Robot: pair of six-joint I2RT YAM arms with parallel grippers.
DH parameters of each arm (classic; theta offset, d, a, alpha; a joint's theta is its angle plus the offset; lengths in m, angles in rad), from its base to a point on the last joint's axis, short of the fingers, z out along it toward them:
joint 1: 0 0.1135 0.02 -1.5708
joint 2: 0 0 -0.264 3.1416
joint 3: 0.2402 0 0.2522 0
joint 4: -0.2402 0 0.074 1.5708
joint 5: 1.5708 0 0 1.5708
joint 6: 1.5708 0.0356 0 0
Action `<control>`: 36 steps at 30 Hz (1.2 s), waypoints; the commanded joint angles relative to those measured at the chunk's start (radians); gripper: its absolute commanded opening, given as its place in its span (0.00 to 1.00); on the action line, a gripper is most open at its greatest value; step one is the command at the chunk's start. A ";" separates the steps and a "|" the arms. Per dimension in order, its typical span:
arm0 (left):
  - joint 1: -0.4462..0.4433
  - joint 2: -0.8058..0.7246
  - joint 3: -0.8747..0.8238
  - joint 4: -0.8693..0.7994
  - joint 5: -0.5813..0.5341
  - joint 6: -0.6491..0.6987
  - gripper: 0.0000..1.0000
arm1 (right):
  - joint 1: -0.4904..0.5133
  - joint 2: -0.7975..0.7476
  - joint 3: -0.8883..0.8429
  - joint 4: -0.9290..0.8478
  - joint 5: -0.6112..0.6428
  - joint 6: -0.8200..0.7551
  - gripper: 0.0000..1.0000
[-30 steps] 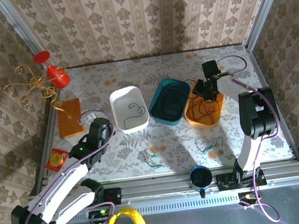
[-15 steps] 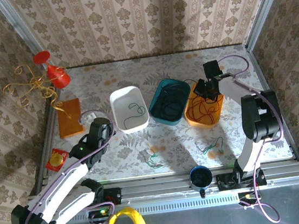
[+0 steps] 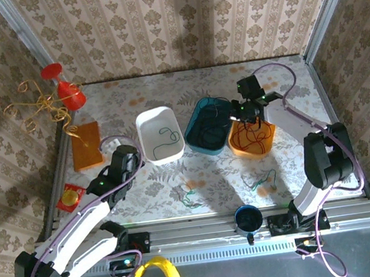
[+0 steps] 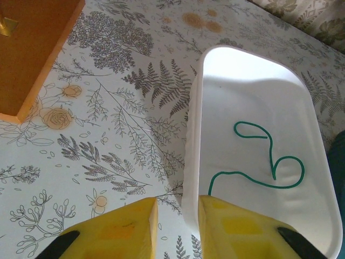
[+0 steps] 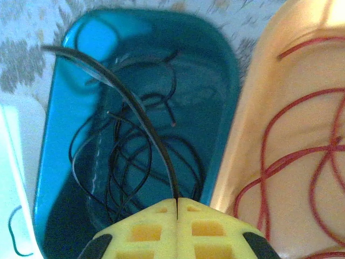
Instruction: Untangle the cables
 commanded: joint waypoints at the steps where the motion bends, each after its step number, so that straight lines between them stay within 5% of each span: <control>1: -0.012 0.004 -0.005 0.013 0.018 0.046 0.26 | 0.042 0.064 0.042 -0.062 0.011 -0.025 0.00; 14: -0.022 0.030 0.006 0.023 0.033 0.072 0.26 | 0.143 0.205 0.148 -0.147 -0.016 -0.045 0.00; 21: -0.049 0.073 0.039 0.062 0.099 0.161 0.34 | 0.144 0.101 0.141 -0.125 0.077 -0.037 0.35; 24: -0.076 0.109 0.066 0.075 0.137 0.216 0.39 | 0.145 0.050 0.151 -0.129 0.124 -0.039 0.41; 31: -0.162 0.204 0.119 0.105 0.292 0.362 0.51 | 0.143 -0.043 0.165 -0.151 0.191 -0.049 0.44; 36: -0.239 0.267 0.121 0.091 0.516 0.452 0.61 | 0.134 -0.150 0.088 -0.129 0.203 -0.042 0.45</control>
